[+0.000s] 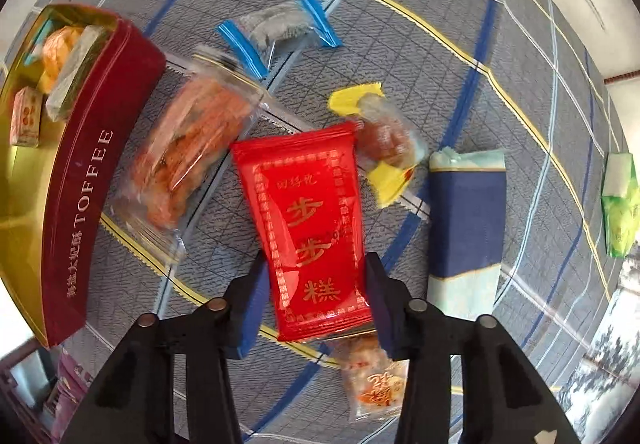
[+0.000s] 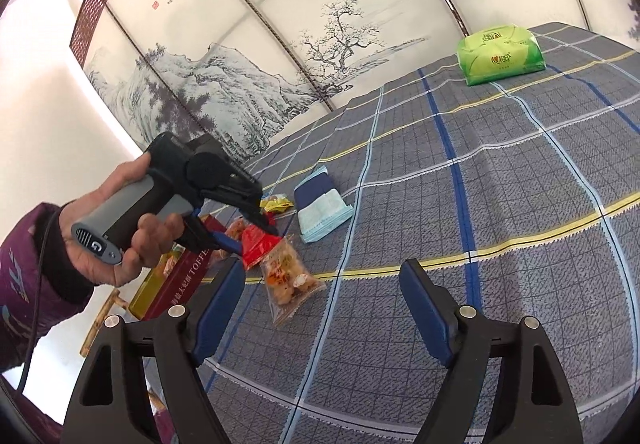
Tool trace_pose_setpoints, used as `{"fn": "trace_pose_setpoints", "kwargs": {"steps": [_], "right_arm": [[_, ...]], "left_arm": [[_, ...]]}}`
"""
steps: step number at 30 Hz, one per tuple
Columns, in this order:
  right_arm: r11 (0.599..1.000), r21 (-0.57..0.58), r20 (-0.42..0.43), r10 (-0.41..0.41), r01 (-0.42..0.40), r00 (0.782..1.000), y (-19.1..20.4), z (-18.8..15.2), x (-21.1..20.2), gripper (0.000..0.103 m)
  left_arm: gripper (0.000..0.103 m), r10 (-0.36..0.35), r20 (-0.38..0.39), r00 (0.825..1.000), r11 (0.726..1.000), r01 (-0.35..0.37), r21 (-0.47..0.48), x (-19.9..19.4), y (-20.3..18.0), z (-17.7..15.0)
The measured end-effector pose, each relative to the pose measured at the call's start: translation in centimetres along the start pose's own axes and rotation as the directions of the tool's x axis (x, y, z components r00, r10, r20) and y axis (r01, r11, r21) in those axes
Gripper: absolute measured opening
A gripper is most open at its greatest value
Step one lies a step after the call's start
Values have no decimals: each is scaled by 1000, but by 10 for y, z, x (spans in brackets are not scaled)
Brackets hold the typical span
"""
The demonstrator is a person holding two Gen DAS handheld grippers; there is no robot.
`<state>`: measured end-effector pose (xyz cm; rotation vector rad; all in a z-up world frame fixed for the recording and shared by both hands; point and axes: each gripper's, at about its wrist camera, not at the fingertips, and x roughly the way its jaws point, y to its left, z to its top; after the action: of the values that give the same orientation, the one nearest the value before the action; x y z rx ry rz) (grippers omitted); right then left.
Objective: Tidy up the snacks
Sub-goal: 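Close the left gripper on the red packet while the right gripper grasps the wrapped round cookie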
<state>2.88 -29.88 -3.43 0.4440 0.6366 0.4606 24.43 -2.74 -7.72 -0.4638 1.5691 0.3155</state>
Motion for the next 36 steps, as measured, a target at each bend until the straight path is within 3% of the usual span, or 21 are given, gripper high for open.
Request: {"fn": "trace_pose_setpoints", "kwargs": {"steps": [5, 8, 11, 18, 23, 25, 29, 33, 36], "right_arm": [[1000, 23, 5, 5, -5, 1000, -4, 1, -1, 80], [999, 43, 9, 2, -3, 1000, -9, 2, -2, 81], [999, 46, 9, -7, 7, 1000, -9, 2, -1, 81], [1000, 8, -26, -28, 28, 999, -2, 3, 6, 81], [993, -117, -123, 15, -30, 992, 14, 4, 16, 81], [954, -298, -160, -41, -9, 986, 36, 9, 22, 81], [864, -499, -257, -67, -73, 964, 65, 19, 43, 81], [739, -664, -352, -171, -117, 920, 87, 10, 79, 81], [697, -700, -417, -219, -158, 882, 88, 4, 104, 76]], "left_arm": [[39, 20, -30, 999, 989, -16, 148, 3, -6, -16], [39, -20, -39, 999, 962, 30, 273, 1, -3, -33], [38, -100, -52, 994, 939, 111, 325, -1, 15, -54], [38, -136, 61, 989, 898, 97, 430, -2, 57, -87], [38, -137, 57, 989, 845, 86, 528, 5, 69, -104], [38, -118, 73, 990, 823, 56, 565, -1, 82, -103], [38, -127, 78, 989, 805, 57, 590, -2, 85, -108], [39, -152, 86, 985, 801, 72, 594, -2, 84, -109], [41, -173, 90, 981, 796, 85, 599, -3, 87, -110]]}}
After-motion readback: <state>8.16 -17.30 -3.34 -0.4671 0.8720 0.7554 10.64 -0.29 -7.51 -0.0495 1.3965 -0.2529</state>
